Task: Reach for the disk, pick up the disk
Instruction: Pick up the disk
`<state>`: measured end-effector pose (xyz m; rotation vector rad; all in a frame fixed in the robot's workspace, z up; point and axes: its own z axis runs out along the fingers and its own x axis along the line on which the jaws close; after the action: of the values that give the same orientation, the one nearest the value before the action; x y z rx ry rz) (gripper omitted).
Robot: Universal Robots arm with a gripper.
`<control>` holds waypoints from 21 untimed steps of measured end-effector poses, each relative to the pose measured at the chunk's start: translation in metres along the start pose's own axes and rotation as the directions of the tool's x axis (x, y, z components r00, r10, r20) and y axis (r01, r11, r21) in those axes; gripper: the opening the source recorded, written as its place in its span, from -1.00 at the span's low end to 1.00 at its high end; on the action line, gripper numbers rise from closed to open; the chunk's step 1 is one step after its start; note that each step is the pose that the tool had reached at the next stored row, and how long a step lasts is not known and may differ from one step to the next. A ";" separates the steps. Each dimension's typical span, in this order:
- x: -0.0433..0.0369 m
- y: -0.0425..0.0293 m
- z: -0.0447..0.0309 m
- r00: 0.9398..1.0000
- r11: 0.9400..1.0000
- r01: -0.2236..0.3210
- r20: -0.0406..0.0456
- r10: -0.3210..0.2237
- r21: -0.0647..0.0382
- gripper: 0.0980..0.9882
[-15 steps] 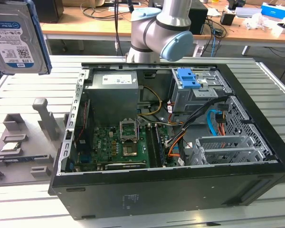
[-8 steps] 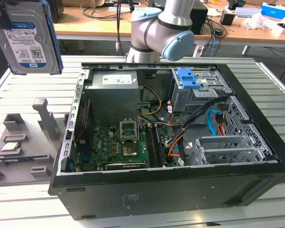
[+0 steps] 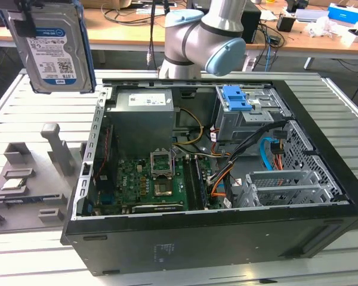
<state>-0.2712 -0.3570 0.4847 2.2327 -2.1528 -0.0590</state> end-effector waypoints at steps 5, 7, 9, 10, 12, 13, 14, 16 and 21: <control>0.0005 -0.0176 -0.0010 1.000 1.000 0.000 0.000 0.000 0.000 -0.39; 0.0007 -0.0307 -0.0017 1.000 1.000 0.000 0.000 0.000 0.000 -0.39; 0.0010 -0.0396 -0.0021 1.000 1.000 0.000 0.000 0.000 0.000 -0.39; 0.0011 -0.0439 -0.0024 1.000 1.000 0.000 0.000 0.000 0.000 -0.39; 0.0013 -0.0521 -0.0029 1.000 1.000 0.000 0.000 0.000 0.000 -0.39; 0.0015 -0.0560 -0.0031 1.000 1.000 0.000 0.000 0.000 0.000 -0.39; 0.0017 -0.0633 -0.0034 1.000 1.000 0.000 0.000 0.000 0.000 -0.39; 0.0020 -0.0708 -0.0038 1.000 1.000 0.000 0.000 0.000 0.000 -0.39; 0.0028 -0.0972 -0.0053 1.000 1.000 0.000 0.000 0.000 0.000 -0.39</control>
<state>-0.1738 -0.3562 0.4847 2.2326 -2.1526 -0.0592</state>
